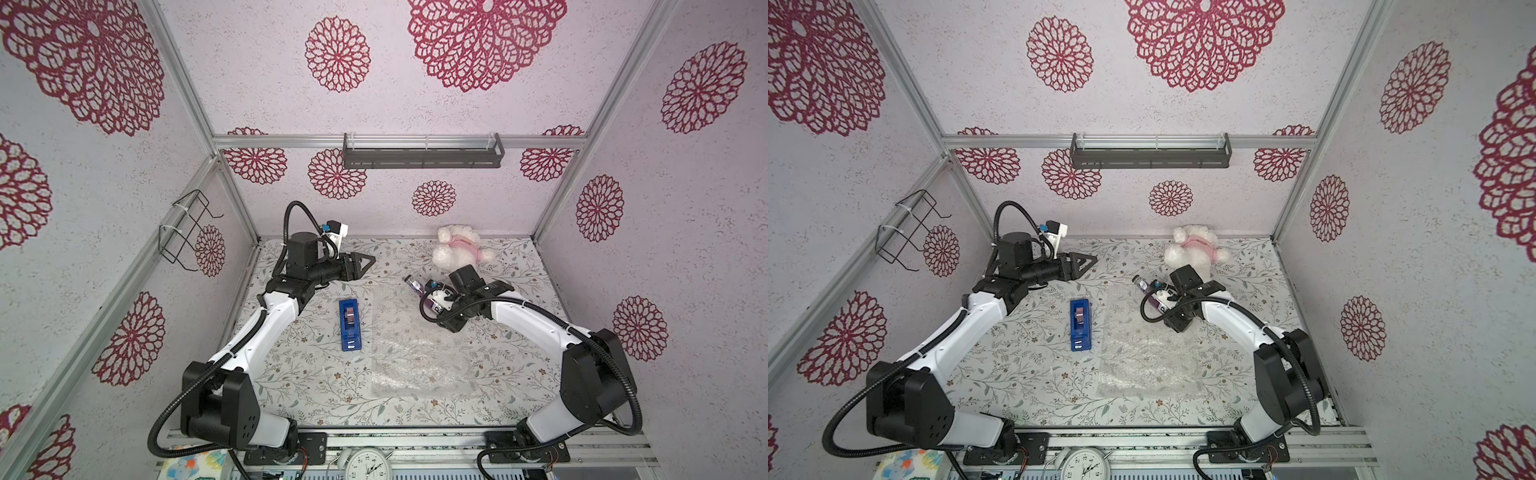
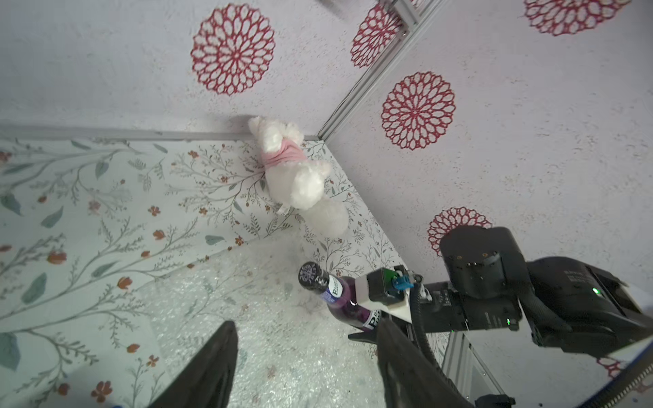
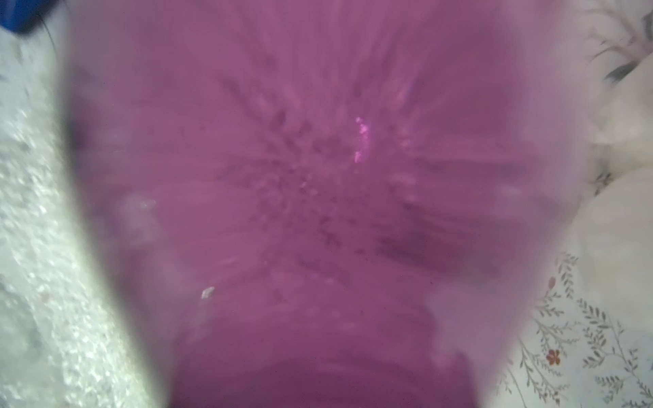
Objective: Wrap wine bottles in bubble wrap
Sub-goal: Place the wine bottle on the bubble wrap.
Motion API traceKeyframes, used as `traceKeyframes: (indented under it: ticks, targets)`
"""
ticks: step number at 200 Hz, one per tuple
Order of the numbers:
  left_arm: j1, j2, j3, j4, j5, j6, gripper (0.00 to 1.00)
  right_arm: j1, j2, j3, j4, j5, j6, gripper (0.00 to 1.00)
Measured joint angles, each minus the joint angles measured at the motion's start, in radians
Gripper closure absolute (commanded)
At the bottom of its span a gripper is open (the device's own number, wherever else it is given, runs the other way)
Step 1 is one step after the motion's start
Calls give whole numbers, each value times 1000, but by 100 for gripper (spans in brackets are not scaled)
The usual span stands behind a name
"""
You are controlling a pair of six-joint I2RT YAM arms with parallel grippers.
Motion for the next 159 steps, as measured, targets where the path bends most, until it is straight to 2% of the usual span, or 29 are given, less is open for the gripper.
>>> traceKeyframes:
  ticks: [38,78,117,159]
  targets:
    - [-56,278,127,-165,-66,-19,55,42,-3,-43,-96,67,-35,83]
    - [-180,497,277,-358,-180,-13,57,78,-25,-43,-119,103,-32,83]
    - [-254,613,366,-455,-271,25,60,114,-26,-43,-121,126,-34,83]
    - [-233,691,431,-500,-332,58,60,151,-7,-43,-107,112,-79,82]
